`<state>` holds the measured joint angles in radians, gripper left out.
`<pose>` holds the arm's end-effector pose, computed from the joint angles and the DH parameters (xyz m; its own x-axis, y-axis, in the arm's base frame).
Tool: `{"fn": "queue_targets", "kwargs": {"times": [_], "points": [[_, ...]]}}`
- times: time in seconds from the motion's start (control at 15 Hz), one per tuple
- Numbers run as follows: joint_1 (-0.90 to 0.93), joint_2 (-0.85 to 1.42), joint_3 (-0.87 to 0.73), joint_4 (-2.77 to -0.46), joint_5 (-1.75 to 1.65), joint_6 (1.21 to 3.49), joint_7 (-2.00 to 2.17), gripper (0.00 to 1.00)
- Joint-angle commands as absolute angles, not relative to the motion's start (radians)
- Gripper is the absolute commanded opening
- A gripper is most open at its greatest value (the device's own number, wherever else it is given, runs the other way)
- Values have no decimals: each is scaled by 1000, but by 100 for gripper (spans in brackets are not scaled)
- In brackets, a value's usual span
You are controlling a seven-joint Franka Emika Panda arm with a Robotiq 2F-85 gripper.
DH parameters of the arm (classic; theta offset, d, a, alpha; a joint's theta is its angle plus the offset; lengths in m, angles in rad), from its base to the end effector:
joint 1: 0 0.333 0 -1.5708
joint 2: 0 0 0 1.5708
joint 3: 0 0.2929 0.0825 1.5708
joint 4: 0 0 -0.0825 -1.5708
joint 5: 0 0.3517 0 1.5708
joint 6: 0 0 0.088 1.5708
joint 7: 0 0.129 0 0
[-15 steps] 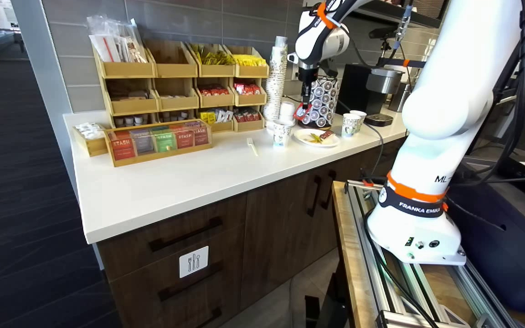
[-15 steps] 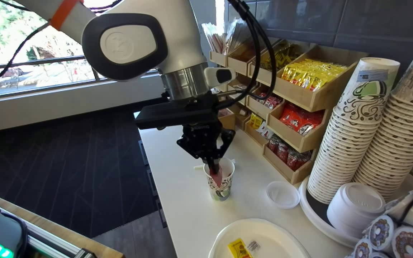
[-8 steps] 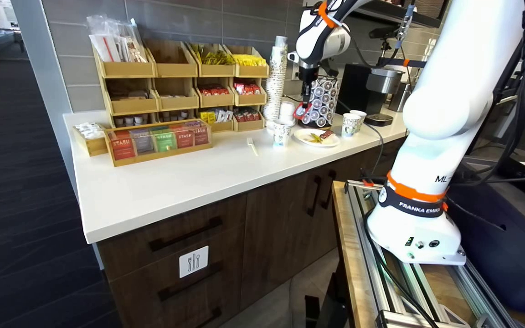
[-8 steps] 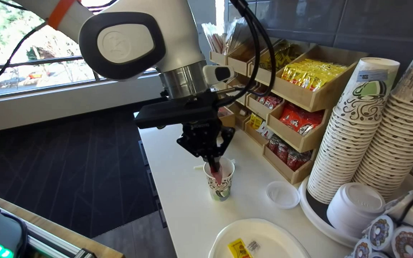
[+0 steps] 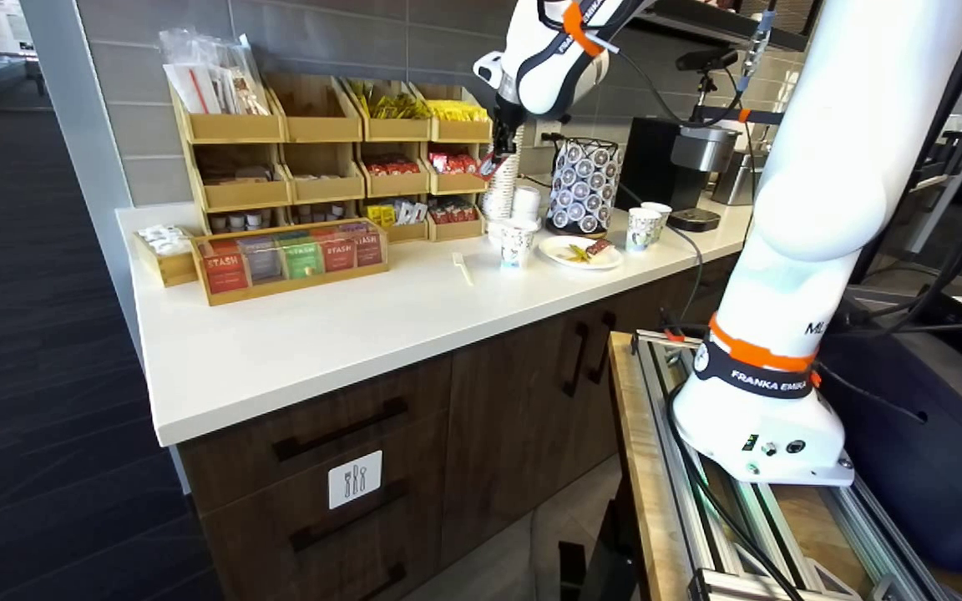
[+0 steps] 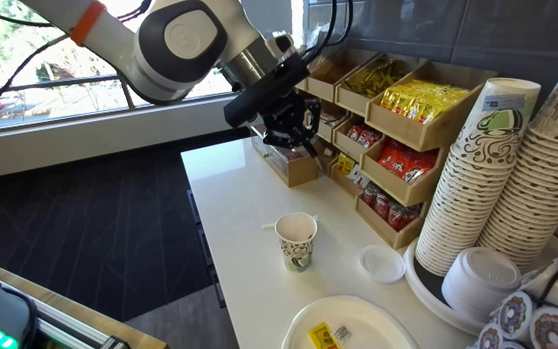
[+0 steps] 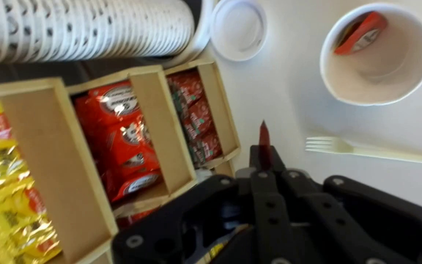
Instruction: Pick up the red sachet on the white plate and put it in the middle rack of the far right snack rack
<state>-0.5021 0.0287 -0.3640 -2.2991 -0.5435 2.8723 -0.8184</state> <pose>0.3702 -0.3943 0.3725 0.9040 0.4275 0.0012 0.3521 -0.7461 0.5651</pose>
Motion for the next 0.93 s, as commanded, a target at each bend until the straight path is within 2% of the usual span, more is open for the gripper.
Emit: {"fn": "queue_targets", "kwargs": {"times": [0.0,0.2,0.4,0.87], "points": [[-503,107,-393,-2197,-788,2996,-685,0],[-488,179,-456,-2065,-1031,3042,-506,0],[-461,232,-507,-1974,-1255,2982,-312,0],[-417,313,-507,-1965,-1489,2871,-80,0]]}}
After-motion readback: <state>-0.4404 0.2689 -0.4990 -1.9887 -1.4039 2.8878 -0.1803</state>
